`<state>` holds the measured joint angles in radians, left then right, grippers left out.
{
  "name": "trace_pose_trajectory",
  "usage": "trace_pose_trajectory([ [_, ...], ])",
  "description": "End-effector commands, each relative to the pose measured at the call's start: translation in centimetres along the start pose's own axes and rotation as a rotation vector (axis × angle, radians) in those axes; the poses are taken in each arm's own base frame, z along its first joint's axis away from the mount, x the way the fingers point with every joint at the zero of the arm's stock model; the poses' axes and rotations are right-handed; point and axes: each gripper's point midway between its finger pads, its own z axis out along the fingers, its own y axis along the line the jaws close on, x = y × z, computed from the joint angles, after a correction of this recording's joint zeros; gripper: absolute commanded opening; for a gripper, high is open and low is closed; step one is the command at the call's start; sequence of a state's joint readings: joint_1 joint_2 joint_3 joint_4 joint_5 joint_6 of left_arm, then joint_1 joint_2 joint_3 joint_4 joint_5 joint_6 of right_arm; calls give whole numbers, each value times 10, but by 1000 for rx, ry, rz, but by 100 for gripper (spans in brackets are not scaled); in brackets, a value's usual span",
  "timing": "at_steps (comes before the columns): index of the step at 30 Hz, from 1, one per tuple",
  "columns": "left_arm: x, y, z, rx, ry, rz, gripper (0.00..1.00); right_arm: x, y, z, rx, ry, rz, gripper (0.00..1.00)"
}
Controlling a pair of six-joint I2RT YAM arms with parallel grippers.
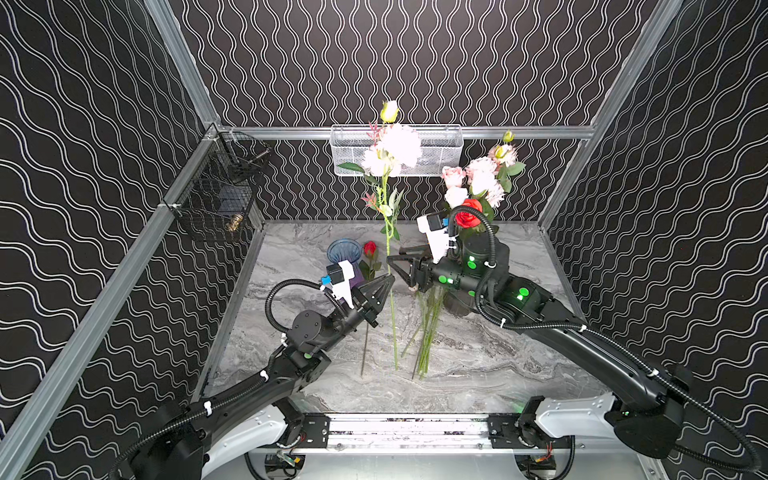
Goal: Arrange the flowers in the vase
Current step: 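Raise the pink carnation above the mauve vase with the right gripper while left releases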
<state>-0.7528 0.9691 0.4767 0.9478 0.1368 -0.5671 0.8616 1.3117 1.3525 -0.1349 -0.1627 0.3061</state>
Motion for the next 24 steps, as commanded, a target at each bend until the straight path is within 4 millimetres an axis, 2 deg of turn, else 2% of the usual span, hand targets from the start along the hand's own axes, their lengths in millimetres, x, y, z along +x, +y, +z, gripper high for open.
trace_pose_trajectory([
  [1, -8, -6, 0, 28, -36, 9, 0, -12, 9, 3, -43, -42, 3, 46],
  [7, -3, -3, 3, 16, -13, 0, 0, -10, 11, 7, -57, -33, 5, 12],
  [13, 5, 7, 3, -13, -11, -40, 2, -12, 11, -2, -53, -58, -9, 2],
  [14, 7, 7, 3, -14, -7, -43, 14, -11, 12, -3, -52, -59, -10, 2],
  [16, 9, 10, 3, -21, -3, -49, 28, -12, 10, -5, -42, -68, -10, 0],
  [18, 10, 13, 2, -39, -5, -58, 55, -13, 9, -8, -30, -73, -16, 0],
  [19, 12, 17, 0, -55, -3, -65, 62, -13, 8, -11, -17, -73, -26, 0],
  [20, 13, 20, -1, -70, -5, -63, 66, -13, 5, -14, 6, -75, -37, 0],
  [24, 16, 32, -11, -131, -15, -55, 70, -18, -11, -38, 133, -95, -89, 0],
])
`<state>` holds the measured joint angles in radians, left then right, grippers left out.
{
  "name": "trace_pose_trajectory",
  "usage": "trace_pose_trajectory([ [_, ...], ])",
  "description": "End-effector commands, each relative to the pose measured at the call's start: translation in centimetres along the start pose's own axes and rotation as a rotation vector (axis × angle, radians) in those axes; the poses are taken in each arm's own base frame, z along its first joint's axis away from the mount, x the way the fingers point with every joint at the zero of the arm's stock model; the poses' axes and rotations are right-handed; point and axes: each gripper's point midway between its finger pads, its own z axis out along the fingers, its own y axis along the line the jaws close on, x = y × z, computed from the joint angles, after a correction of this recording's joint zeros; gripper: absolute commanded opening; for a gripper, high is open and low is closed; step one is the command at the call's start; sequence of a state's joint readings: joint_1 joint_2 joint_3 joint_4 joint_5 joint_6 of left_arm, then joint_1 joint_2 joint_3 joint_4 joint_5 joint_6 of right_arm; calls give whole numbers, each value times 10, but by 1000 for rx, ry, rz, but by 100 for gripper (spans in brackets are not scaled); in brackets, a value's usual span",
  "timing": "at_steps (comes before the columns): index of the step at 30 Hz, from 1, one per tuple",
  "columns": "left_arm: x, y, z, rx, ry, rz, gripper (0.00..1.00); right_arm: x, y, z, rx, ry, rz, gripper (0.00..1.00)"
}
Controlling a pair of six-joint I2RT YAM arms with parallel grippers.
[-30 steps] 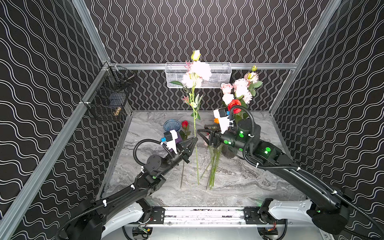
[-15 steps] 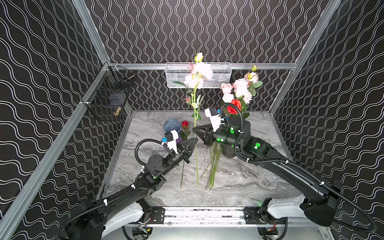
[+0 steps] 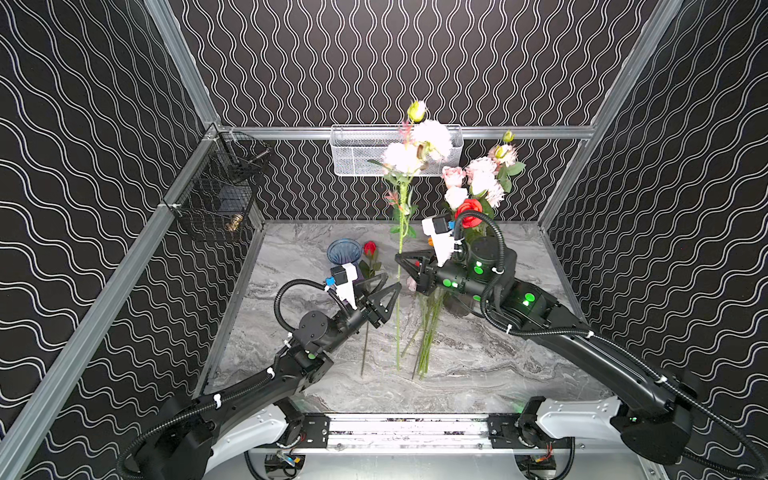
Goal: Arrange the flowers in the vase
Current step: 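Raise the pink carnation above the mauve vase with the right gripper while left releases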
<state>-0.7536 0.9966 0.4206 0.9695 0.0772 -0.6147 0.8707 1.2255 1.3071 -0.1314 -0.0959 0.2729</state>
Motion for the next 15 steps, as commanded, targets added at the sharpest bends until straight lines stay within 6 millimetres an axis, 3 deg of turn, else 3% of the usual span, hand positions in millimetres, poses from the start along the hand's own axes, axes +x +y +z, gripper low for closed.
trace_pose_trajectory([
  [1, -4, 11, -6, -59, -36, 1, 71, -12, -19, -22, 140, -40, -70, 0],
  [10, 5, 25, -10, -112, -25, 13, 73, -68, -73, -121, 604, -247, -216, 0],
  [15, 7, 26, -10, -118, -15, 6, 73, -106, -72, -161, 699, -401, -236, 0],
])
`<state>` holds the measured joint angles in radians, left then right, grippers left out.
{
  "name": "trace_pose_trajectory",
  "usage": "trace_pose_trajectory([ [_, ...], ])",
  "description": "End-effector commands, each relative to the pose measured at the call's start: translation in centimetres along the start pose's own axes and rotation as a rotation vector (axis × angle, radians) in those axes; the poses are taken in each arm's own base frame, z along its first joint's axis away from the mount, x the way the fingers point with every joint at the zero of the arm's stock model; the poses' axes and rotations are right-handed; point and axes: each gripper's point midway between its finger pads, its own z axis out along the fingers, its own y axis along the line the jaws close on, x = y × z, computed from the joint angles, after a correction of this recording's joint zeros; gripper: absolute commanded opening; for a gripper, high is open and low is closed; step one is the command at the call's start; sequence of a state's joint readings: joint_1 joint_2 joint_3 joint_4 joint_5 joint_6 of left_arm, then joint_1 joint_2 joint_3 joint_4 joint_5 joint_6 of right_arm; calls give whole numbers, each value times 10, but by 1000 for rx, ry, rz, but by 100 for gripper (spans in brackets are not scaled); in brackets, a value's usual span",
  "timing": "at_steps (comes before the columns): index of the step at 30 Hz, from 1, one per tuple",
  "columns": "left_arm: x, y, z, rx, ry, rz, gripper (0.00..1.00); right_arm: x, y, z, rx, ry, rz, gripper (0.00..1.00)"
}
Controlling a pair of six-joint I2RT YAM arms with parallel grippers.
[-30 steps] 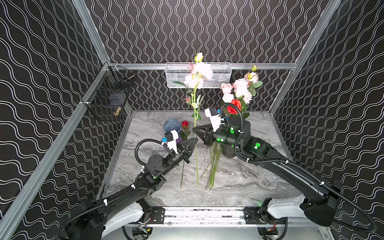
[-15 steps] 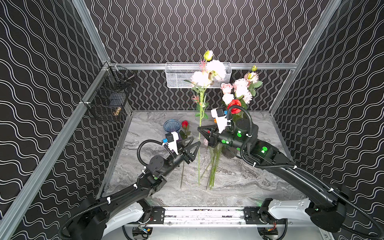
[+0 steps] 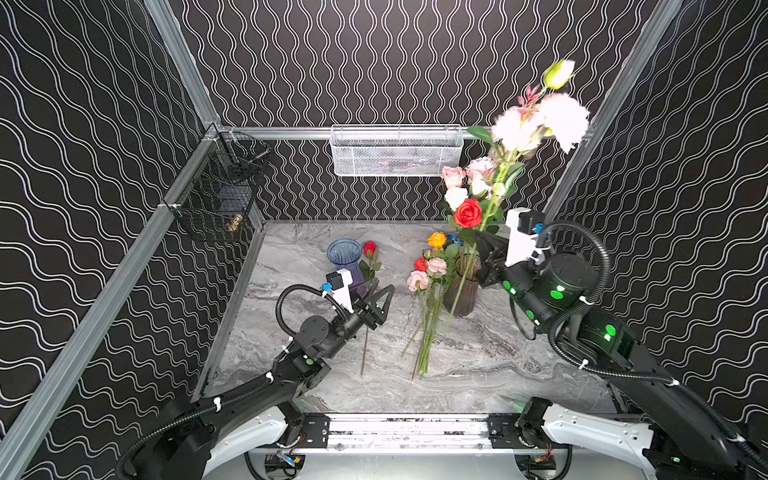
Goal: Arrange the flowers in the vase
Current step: 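Raise the pink carnation above the mauve vase with the right gripper while left releases, then lower the pink carnation stem into the mauve vase with the right gripper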
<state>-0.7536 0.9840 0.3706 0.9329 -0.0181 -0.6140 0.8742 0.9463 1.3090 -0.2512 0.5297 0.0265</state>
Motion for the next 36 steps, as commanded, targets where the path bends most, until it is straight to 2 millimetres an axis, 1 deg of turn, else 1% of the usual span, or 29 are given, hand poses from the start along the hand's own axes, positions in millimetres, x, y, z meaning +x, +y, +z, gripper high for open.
trace_pose_trajectory([
  [1, -7, -1, 0, 0, -28, 5, 73, -37, -30, -12, 160, -122, -20, 0],
  [4, -8, -2, -2, 1, -30, 1, 73, -53, -43, -16, 242, -165, -46, 0],
  [6, -8, -3, -1, 0, -23, 7, 73, -61, -48, -16, 290, -189, -72, 0],
  [8, -9, -3, -1, -4, -18, 10, 73, -74, -52, -16, 335, -231, -87, 0],
  [11, -12, -7, 0, 10, -22, 7, 73, -94, -53, -14, 359, -264, -111, 0],
  [14, -12, -6, -2, 4, -18, 9, 73, -104, -50, -10, 359, -282, -125, 0],
  [16, -14, -6, -4, -1, -27, 10, 73, -108, -52, -7, 371, -287, -133, 0],
  [18, -14, -6, -5, -1, -27, 15, 73, -108, -55, -1, 386, -287, -142, 0],
  [22, -13, -7, -3, 1, -21, 15, 73, -105, -67, 14, 386, -274, -120, 0],
  [29, -12, -6, -2, 1, -16, 15, 73, -93, -84, 40, 394, -242, -109, 0],
  [33, -9, -4, -2, -6, -13, 17, 73, -81, -88, 50, 387, -218, -97, 0],
  [36, -8, -2, -2, -12, -10, 22, 73, -66, -90, 58, 391, -183, -91, 0],
])
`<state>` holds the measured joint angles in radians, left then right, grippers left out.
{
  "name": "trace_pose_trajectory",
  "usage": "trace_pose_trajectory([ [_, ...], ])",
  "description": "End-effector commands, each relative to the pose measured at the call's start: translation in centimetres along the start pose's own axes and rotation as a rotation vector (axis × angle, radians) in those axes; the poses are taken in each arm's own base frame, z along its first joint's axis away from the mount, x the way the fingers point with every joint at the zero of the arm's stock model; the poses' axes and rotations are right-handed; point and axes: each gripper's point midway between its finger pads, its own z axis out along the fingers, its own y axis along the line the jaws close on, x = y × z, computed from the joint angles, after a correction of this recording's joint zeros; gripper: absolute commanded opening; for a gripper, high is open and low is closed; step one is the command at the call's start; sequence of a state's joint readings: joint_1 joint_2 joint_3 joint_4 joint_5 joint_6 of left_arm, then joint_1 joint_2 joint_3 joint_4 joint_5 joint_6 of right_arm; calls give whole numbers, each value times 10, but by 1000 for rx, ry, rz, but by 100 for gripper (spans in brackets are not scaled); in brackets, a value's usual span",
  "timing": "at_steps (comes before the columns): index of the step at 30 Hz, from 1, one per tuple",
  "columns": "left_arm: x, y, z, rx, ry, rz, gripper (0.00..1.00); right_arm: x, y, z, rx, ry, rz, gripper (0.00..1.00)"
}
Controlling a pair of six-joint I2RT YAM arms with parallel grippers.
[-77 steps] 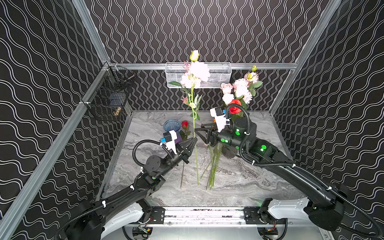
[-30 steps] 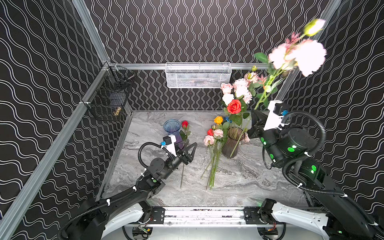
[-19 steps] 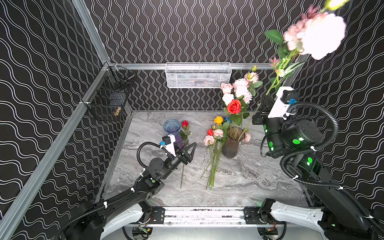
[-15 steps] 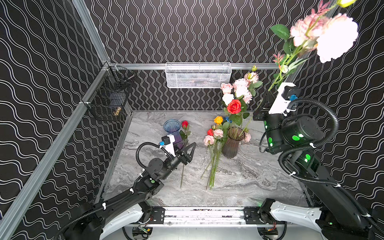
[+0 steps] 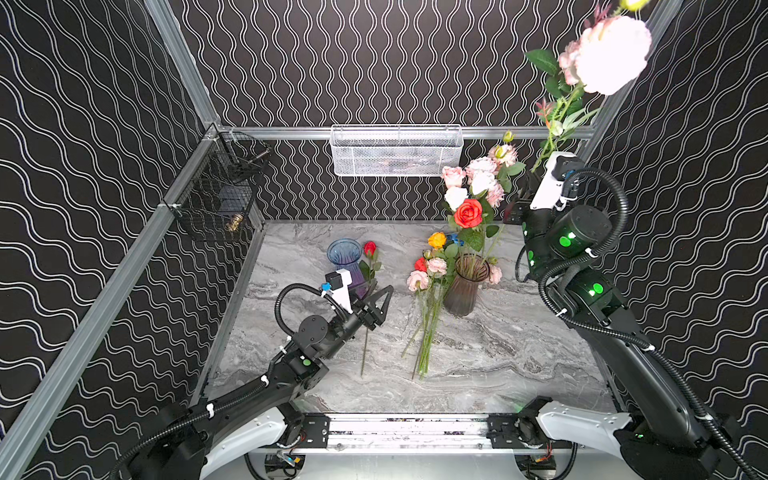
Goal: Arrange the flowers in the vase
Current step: 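Lower the pink carnation stem into the mauve vase with the right gripper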
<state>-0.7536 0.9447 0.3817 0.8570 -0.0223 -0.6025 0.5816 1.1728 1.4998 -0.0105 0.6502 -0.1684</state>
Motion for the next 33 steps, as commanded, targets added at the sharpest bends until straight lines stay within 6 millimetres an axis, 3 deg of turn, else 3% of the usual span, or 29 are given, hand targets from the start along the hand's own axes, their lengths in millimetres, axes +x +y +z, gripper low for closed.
trace_pose_trajectory([
  [1, -6, -2, 0, 4, -26, 12, 73, 14, 5, 4, -17, 23, 24, 0],
  [12, 1, 5, 2, -9, -19, 13, 73, 117, 21, 13, -37, 202, 11, 0],
  [21, 9, 11, 0, -28, -3, 8, 73, 205, 22, 5, -20, 380, -51, 0],
  [27, 14, 11, 4, -18, 12, -3, 74, 224, 21, 0, -16, 419, -45, 1],
  [33, 20, 14, 6, -22, 23, -14, 73, 235, 20, -3, -12, 458, -43, 15],
])
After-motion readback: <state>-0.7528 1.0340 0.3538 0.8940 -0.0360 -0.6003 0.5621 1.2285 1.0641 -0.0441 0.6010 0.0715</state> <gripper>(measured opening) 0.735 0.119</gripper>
